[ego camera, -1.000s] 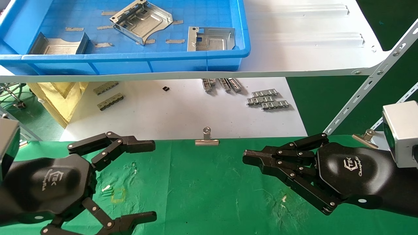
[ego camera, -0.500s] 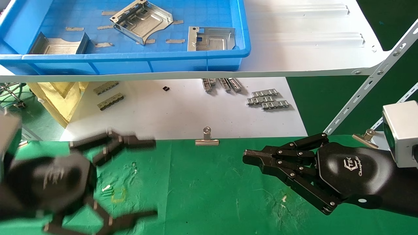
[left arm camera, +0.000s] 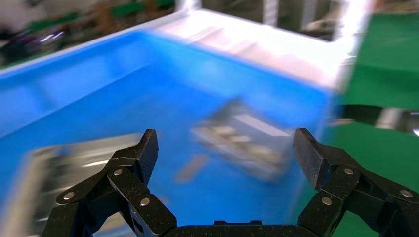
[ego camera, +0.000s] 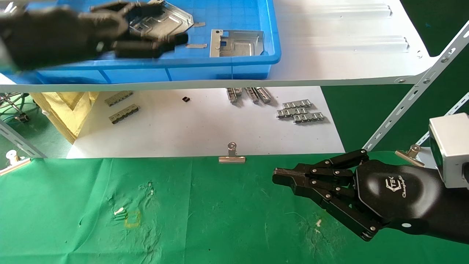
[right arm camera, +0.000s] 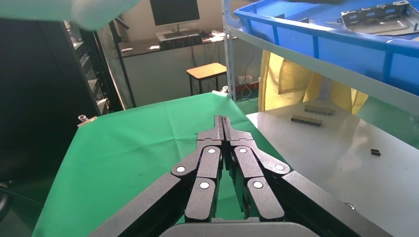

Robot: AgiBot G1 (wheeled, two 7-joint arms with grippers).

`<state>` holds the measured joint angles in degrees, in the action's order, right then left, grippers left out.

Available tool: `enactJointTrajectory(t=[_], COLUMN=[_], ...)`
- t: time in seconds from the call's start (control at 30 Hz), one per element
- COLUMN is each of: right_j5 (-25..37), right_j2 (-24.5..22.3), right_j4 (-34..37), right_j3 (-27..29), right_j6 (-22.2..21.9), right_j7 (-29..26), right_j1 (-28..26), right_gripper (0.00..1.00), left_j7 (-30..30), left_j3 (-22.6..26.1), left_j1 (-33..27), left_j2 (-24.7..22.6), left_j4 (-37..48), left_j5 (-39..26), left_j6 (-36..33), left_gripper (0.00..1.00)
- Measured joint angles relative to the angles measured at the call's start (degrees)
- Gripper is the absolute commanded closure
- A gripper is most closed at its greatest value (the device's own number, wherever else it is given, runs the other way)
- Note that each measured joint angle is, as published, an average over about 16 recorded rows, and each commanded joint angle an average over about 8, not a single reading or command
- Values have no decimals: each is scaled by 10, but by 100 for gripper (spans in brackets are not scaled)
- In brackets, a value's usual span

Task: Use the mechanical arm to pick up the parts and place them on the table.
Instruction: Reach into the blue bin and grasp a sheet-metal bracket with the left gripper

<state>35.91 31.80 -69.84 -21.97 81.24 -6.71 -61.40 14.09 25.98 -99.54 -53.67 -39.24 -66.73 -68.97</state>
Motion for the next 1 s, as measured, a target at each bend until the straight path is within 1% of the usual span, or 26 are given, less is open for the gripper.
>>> enactJointTrajectory(t=[0.03,0.07,0.1,0.13,0.27,0.3,0.33,0.37,0.4,0.5,0.63,1.0], right_j5=[0,0,0,0,0,0,0,0,0,0,0,0], right_j2=[0,0,0,0,0,0,0,0,0,0,0,0], right_j4=[0,0,0,0,0,0,0,0,0,0,0,0], right_j3=[0,0,0,0,0,0,0,0,0,0,0,0], right_j6=[0,0,0,0,0,0,0,0,0,0,0,0], right_j7=[0,0,0,0,0,0,0,0,0,0,0,0], right_j1=[0,0,0,0,0,0,0,0,0,0,0,0], right_gripper=[100,97,92,81,31,18,9,2,0,0,0,0], left_j7=[-5,-10,-15,-21,-40,-45,-48,-52,-55,-64,-73,-93], left_j3=[6,13,18,24,40,43,46,48,50,54,56,51], left_j1=[-18,-35,-51,-66,-111,-119,-126,-132,-137,-149,-158,-169], left_j2=[-13,-26,-39,-50,-91,-99,-107,-114,-120,-135,-148,-160], left_j4=[30,58,87,114,205,224,241,256,270,302,331,368], left_j5=[-15,-29,-43,-55,-94,-101,-107,-112,-116,-126,-129,-124], left_j6=[14,29,43,58,116,129,142,154,164,191,208,220], left_gripper=[4,16,29,41,91,100,100,100,100,100,100,100])
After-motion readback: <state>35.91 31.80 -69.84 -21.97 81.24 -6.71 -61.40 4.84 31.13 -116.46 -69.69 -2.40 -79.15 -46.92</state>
